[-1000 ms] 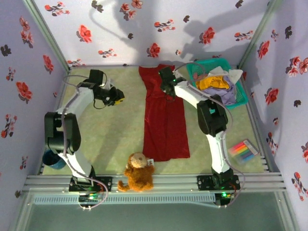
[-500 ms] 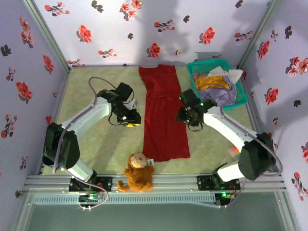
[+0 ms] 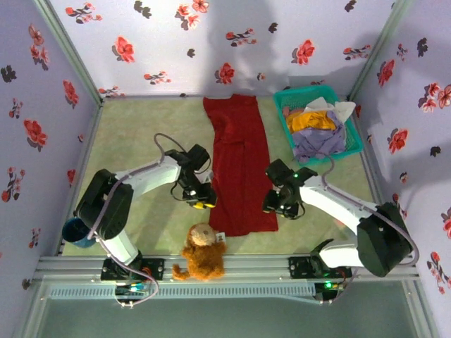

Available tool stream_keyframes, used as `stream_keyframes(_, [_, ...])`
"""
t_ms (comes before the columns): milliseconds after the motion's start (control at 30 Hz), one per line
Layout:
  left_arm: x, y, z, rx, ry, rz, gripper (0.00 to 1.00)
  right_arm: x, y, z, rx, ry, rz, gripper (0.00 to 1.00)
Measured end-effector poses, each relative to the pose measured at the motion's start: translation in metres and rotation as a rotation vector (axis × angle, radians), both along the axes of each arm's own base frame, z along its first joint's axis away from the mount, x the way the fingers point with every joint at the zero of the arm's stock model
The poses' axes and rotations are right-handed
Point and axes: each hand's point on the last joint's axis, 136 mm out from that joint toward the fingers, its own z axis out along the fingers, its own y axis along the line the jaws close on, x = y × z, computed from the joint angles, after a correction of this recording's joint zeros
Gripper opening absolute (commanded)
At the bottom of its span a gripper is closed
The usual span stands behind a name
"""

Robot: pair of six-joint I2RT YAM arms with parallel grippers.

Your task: Fold and stack the t-shirts

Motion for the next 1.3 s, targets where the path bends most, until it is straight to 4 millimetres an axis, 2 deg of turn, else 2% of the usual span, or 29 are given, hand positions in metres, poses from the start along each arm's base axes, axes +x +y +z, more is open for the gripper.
stream_keyframes(133, [-0.009,-0.004,-0.014,-0.007,0.032,0.003,0.36,-0.021,-0.010,-0.013,0.002,0.032,-0.023,0.60])
stream_keyframes(233, [-0.012,-0.009,-0.019,-0.011,0.045,-0.001,0.37,-0.030,-0.013,-0.020,0.006,0.054,-0.036,0.60])
stream_keyframes(533, [-0.018,-0.014,-0.033,0.010,0.069,-0.018,0.37,-0.024,-0.001,-0.031,0.055,0.051,-0.033,0.59])
stream_keyframes(667, [-0.024,-0.016,-0.038,0.034,0.083,-0.037,0.32,-0.026,0.000,-0.040,0.051,0.076,-0.032,0.58])
stream_keyframes(800, [-0.022,-0.020,-0.039,0.043,0.068,-0.048,0.13,-0.027,-0.002,-0.042,0.033,0.091,-0.037,0.44])
stream_keyframes(933, [-0.020,-0.022,-0.038,0.046,0.067,-0.047,0.00,-0.030,-0.010,-0.043,-0.008,0.099,-0.045,0.15])
stream_keyframes(1033, [-0.016,-0.026,-0.033,0.036,0.062,-0.044,0.00,-0.025,-0.003,-0.040,0.028,0.076,-0.036,0.02])
stream_keyframes(1300, [-0.010,-0.034,-0.016,0.002,0.049,-0.022,0.00,-0.013,0.006,-0.011,0.111,-0.039,-0.028,0.00])
